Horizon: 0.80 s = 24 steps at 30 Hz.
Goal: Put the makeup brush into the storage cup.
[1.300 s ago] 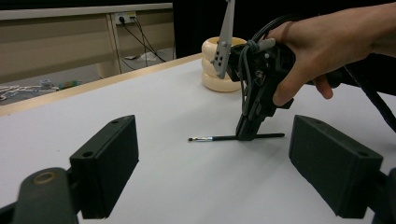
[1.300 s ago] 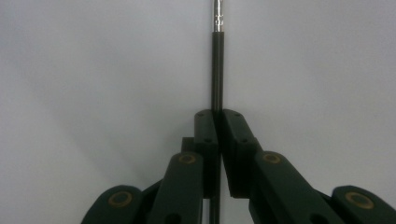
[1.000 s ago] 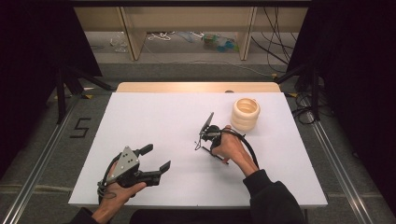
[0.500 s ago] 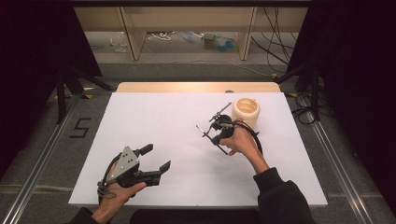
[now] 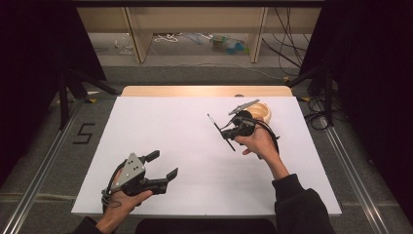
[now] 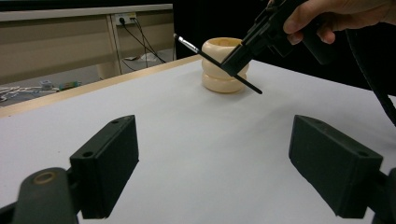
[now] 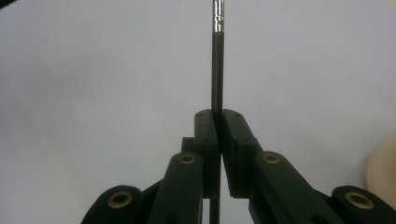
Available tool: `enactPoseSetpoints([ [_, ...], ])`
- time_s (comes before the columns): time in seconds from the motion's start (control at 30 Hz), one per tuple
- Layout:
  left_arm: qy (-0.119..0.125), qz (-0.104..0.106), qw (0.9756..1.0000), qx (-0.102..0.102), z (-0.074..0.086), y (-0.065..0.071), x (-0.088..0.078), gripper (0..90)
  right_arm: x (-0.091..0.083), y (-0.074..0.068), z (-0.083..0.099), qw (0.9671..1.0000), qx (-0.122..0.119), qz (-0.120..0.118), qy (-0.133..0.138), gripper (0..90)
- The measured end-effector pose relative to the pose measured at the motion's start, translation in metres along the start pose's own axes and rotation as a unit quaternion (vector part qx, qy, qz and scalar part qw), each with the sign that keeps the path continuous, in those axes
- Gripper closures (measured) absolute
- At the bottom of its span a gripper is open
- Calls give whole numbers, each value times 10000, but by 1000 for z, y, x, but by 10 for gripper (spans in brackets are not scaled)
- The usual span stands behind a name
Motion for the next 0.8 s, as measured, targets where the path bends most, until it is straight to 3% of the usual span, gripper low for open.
enactPoseSetpoints([
  [0.03, 0, 0, 10000, 8, 0, 0, 0, 158, -1, 1, -2, 9998, -3, 24, 178, 855],
  [0.27, 2, 0, 10000, 3, 0, 0, 0, 159, -17, 8, -11, 9974, -19, 16, 727, 855],
  [0.47, -10, -11, 10000, 7, 0, 0, 0, 159, -34, 15, -20, 9900, 18, 74, 1406, 855],
  [0.8, -5, 3, 10000, 4, 0, 0, 0, 158, -58, 25, -30, 9766, 14, 227, 2140, 855],
])
Point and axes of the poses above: each handheld gripper's, and its own axes: x roughly forward along the jaws, z roughly out of its underside, y roughly to its right, the point moved 8 cm from there along x, roughly forward along the jaws, and after that the axes turned 2 degrees about x, right-handed, at the moved point
